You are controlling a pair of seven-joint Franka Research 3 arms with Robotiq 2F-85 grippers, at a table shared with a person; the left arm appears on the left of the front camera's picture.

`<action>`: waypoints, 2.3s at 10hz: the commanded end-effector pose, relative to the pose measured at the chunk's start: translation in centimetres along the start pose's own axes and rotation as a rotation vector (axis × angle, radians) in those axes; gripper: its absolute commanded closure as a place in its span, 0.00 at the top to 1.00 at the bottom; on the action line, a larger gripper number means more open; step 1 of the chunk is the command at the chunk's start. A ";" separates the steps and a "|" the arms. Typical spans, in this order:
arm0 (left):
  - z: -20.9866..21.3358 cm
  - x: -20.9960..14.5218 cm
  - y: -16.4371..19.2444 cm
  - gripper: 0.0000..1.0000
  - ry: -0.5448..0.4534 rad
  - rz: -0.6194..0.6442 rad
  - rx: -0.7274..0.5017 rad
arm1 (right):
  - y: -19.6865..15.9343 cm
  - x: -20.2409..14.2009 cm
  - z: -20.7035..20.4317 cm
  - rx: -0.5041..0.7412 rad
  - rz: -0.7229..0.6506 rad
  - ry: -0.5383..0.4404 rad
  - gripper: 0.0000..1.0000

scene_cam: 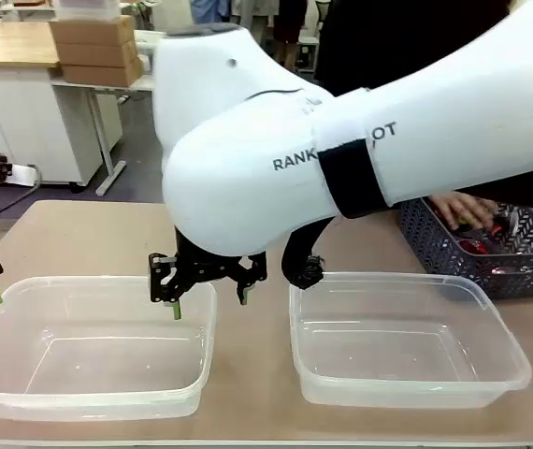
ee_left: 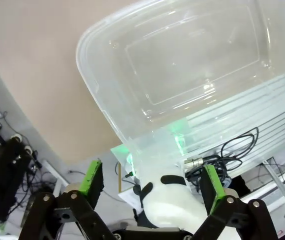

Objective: Sort the waste into each basket.
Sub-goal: Pick up the Organizing box on the left side of the table and lift it.

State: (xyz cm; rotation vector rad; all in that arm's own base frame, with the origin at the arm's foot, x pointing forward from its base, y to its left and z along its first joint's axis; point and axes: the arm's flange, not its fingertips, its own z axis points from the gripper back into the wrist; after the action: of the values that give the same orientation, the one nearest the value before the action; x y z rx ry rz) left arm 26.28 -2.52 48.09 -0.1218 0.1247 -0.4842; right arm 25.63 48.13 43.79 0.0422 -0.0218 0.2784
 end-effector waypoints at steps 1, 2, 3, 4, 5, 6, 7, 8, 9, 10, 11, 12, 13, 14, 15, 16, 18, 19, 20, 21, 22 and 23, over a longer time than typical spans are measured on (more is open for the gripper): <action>0.6 -0.8 0.0 1.00 -0.021 -0.051 -0.001 | -0.1 -0.5 0.1 0.038 0.001 -0.002 1.00; 0.6 -0.8 0.0 1.00 -0.021 -0.051 -0.001 | -0.1 -0.5 0.1 0.038 0.001 -0.002 1.00; 0.3 -0.2 -0.1 1.00 -0.011 -0.017 0.004 | -0.1 -0.5 0.1 0.038 0.001 -0.002 1.00; -2.0 0.4 0.4 1.00 -0.009 0.020 0.066 | 0.5 -0.4 0.1 0.013 0.006 0.001 1.00; -5.4 0.8 1.0 1.00 0.025 0.059 0.068 | 0.5 0.1 -1.0 0.021 -0.011 0.028 1.00; -8.7 1.0 1.3 1.00 0.076 0.070 0.060 | 0.8 0.5 -1.8 0.003 -0.024 0.047 1.00; -11.1 0.9 1.3 1.00 0.106 0.067 0.033 | 1.2 0.8 -2.3 -0.020 -0.030 0.061 1.00; -13.0 0.4 1.3 1.00 0.104 0.072 -0.007 | 1.4 1.2 -2.8 -0.045 -0.051 0.073 1.00; -14.4 0.0 1.3 1.00 0.102 0.090 -0.012 | 1.7 1.6 -3.4 -0.053 -0.067 0.088 1.00; -15.7 -0.4 1.7 1.00 0.116 0.093 -0.039 | 2.1 1.8 -4.2 -0.067 -0.076 0.110 1.00; -16.8 -0.8 2.2 1.00 0.132 0.111 -0.051 | 2.5 2.0 -5.2 -0.094 -0.098 0.133 1.00; -17.1 -1.2 2.6 1.00 0.127 0.118 -0.060 | 2.5 2.1 -5.8 -0.120 -0.128 0.154 1.00; -17.1 -1.6 3.1 1.00 0.113 0.126 -0.064 | 2.3 2.1 -5.9 -0.132 -0.165 0.155 1.00; -17.0 -2.0 3.6 1.00 0.098 0.145 -0.047 | 2.1 2.1 -6.2 -0.145 -0.168 0.167 1.00; -16.9 -2.4 4.2 0.78 0.073 0.137 -0.044 | 2.2 2.0 -6.6 -0.147 -0.153 0.176 0.49; -16.9 -3.0 4.6 0.40 0.054 0.149 -0.056 | 2.2 2.0 -7.1 -0.133 -0.168 0.170 0.42; -17.5 -3.5 4.7 0.00 0.052 0.150 -0.044 | 2.0 2.0 -6.9 -0.122 -0.205 0.157 0.00; -17.9 -3.6 4.8 0.00 0.053 0.147 -0.048 | 2.0 2.0 -6.6 -0.120 -0.220 0.139 0.00; -18.2 -3.6 4.8 0.12 0.056 0.149 -0.058 | 1.8 2.0 -6.5 -0.129 -0.233 0.134 0.16; -18.4 -3.6 4.8 0.03 0.058 0.148 -0.066 | 1.6 2.0 -6.6 -0.134 -0.245 0.133 0.07; -18.7 -3.6 4.7 0.00 0.060 0.144 -0.074 | 1.5 2.0 -6.6 -0.135 -0.254 0.132 0.00; -18.8 -3.5 4.6 0.00 0.058 0.142 -0.080 | 1.4 2.1 -6.6 -0.134 -0.259 0.134 0.00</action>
State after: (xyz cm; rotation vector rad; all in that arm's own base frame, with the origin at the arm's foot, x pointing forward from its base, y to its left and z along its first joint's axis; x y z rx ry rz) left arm 34.19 2.19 36.78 -0.1700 0.2399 -0.3242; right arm 27.36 50.51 37.30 -0.0727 0.1327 0.0530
